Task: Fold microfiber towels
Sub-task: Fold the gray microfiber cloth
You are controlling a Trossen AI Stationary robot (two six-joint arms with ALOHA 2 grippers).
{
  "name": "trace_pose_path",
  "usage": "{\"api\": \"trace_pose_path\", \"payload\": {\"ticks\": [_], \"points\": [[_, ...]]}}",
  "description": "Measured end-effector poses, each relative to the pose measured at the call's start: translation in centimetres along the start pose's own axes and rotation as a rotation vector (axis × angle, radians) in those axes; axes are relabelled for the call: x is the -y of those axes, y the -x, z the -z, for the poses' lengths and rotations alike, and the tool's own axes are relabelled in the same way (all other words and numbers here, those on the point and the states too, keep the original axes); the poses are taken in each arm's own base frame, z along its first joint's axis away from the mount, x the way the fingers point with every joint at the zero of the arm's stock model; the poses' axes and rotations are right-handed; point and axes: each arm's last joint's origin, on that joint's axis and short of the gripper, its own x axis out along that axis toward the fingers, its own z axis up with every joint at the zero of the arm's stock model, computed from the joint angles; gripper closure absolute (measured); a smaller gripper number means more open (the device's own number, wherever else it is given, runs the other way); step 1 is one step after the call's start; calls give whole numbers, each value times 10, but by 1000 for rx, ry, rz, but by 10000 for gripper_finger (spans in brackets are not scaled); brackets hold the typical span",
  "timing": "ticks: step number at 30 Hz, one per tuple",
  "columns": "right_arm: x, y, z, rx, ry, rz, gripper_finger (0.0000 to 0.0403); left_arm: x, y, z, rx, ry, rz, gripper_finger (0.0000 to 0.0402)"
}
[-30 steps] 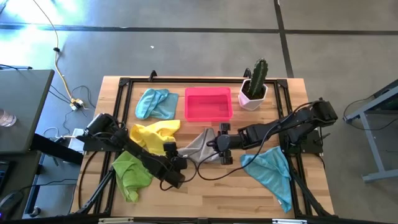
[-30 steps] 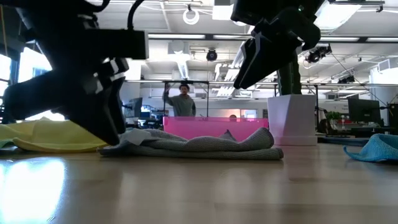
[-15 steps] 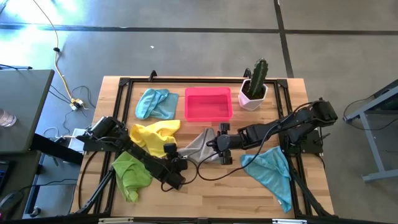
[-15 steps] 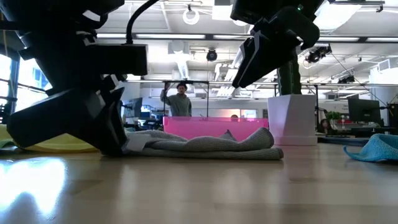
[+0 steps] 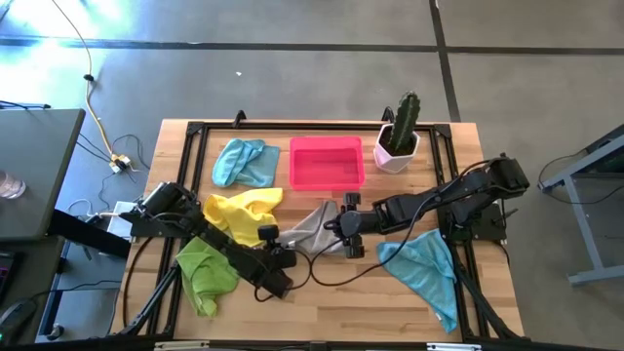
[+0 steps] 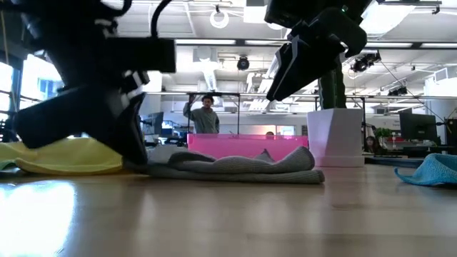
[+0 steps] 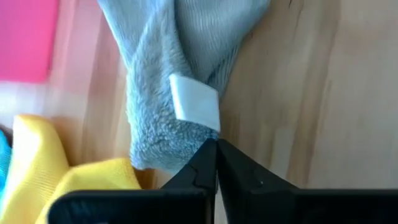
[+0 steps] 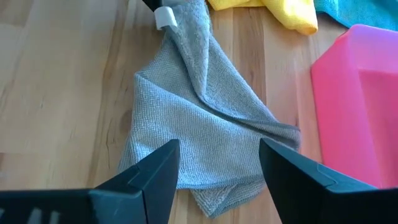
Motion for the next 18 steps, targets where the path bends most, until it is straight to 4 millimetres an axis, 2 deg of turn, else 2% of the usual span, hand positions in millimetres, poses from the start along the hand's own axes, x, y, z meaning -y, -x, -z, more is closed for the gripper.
{"api": "trace_pose_path", "payload": {"ticks": [11, 15, 18], "points": [[-2, -1, -13, 136, 149, -40, 187, -9, 48, -45, 35, -61, 21, 401], [-8, -13, -20, 214, 177, -108, 187, -12, 57, -51, 41, -56, 22, 401], [-14, -30, -21, 247, 205, -148, 187, -14, 60, -53, 34, -61, 16, 401]]}}
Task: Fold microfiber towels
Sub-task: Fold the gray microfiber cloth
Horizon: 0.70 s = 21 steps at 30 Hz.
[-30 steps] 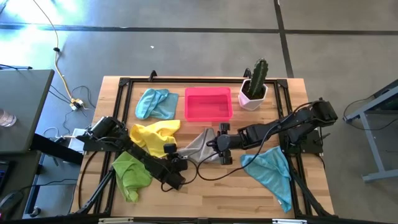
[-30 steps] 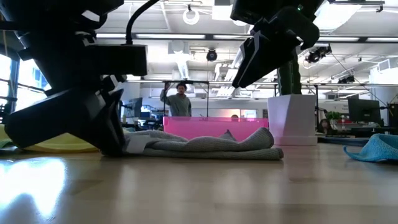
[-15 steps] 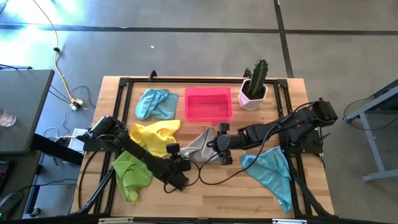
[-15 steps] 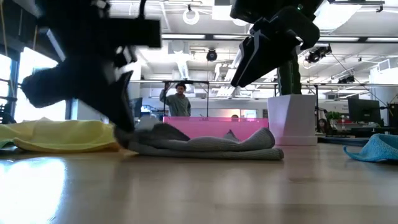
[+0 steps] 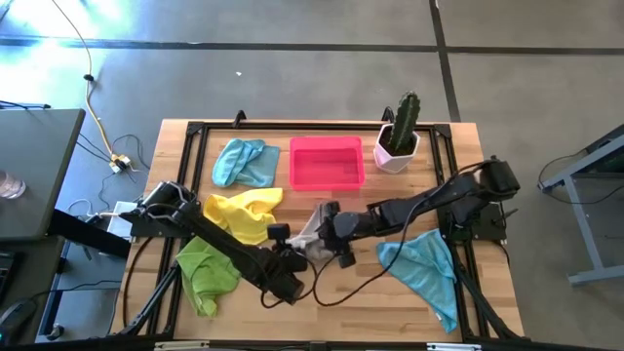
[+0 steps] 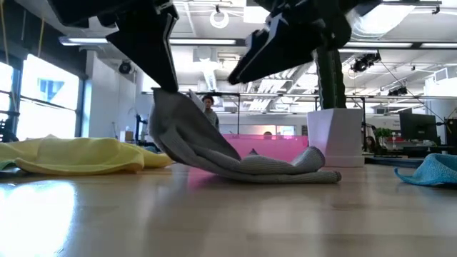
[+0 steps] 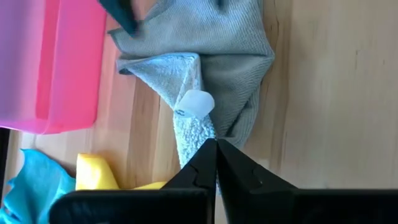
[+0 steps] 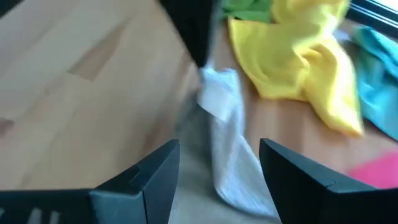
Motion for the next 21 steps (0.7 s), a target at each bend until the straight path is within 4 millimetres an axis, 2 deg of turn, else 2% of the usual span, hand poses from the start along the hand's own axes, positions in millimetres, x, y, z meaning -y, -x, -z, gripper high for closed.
{"api": "trace_pose_path", "payload": {"ticks": [9, 14, 21], "points": [[1, -43, 15, 35, 49, 35, 187, -5, 12, -5, -28, -8, 14, 401], [18, -53, 27, -5, 44, 65, 187, -2, 23, -9, -17, -10, 55, 402], [43, -54, 40, -62, 75, 71, 188, 1, 36, -6, -31, -1, 53, 402]]}}
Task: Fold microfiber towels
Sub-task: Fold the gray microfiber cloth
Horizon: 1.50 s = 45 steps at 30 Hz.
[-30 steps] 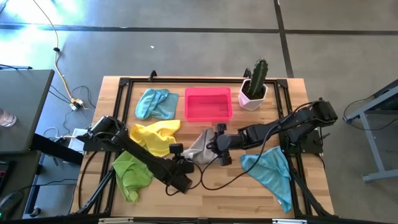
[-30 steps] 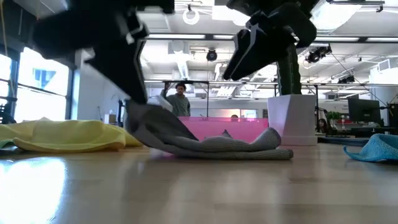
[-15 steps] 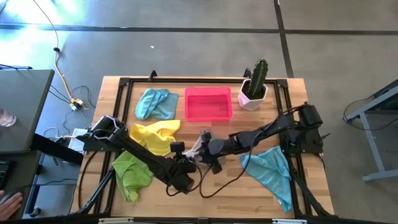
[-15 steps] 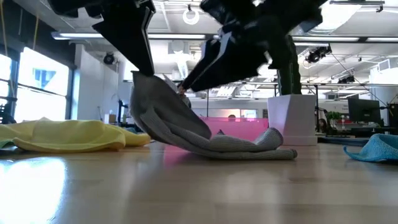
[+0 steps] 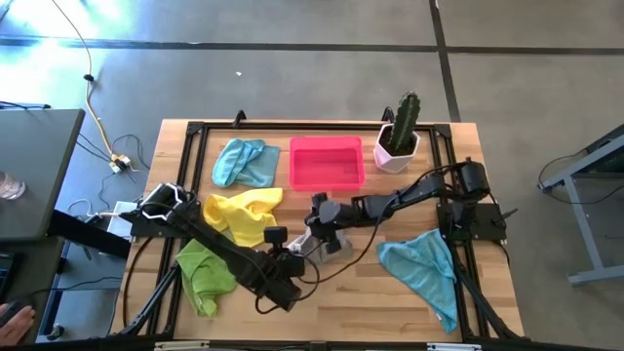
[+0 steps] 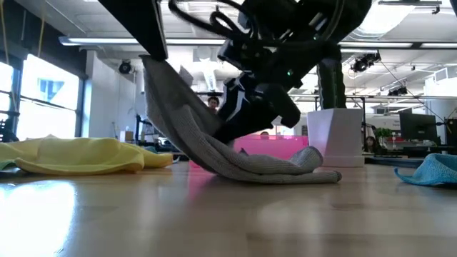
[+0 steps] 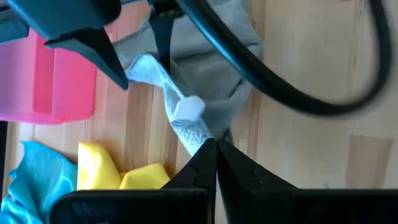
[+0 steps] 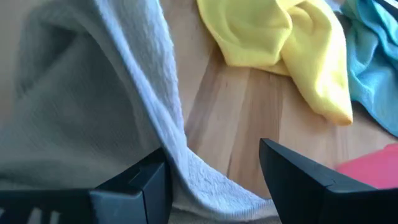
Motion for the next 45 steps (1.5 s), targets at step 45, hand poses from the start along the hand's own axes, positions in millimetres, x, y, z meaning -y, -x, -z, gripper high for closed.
{"api": "trace_pose_path", "payload": {"ticks": [45], "points": [[31, -26, 32, 15, 242, -35, 265, 5, 11, 20, -123, 97, -26, 401]]}}
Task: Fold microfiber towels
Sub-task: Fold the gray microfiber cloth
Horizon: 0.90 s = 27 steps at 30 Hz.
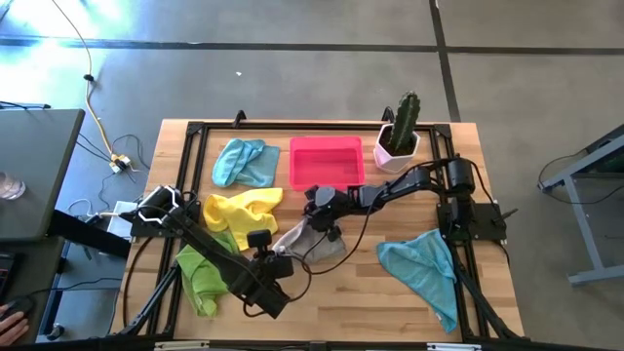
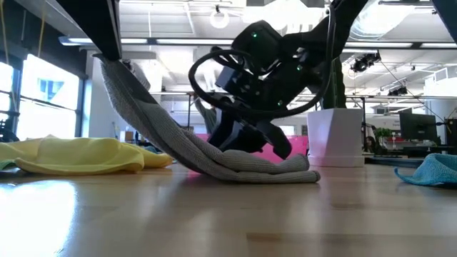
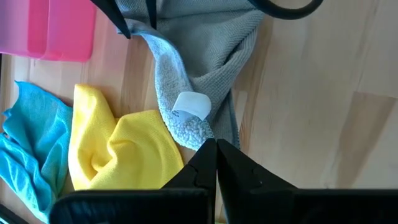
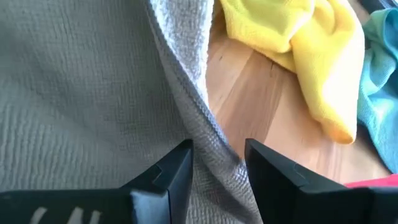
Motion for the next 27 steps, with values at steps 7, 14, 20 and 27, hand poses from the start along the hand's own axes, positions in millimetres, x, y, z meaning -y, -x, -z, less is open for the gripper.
{"api": "trace_pose_path", "payload": {"ticks": [7, 14, 20, 27], "points": [[8, 1, 8, -17, -16, 14, 265, 0, 0, 0, 1, 11, 0, 401], [10, 1, 10, -22, -35, 12, 265, 0, 0, 0, 11, 29, -9, 401], [10, 1, 10, -20, -109, 17, 287, 0, 0, 0, 11, 52, -9, 401], [9, 1, 12, -48, -145, 17, 390, -1, 0, -1, 23, 60, -20, 401]]}}
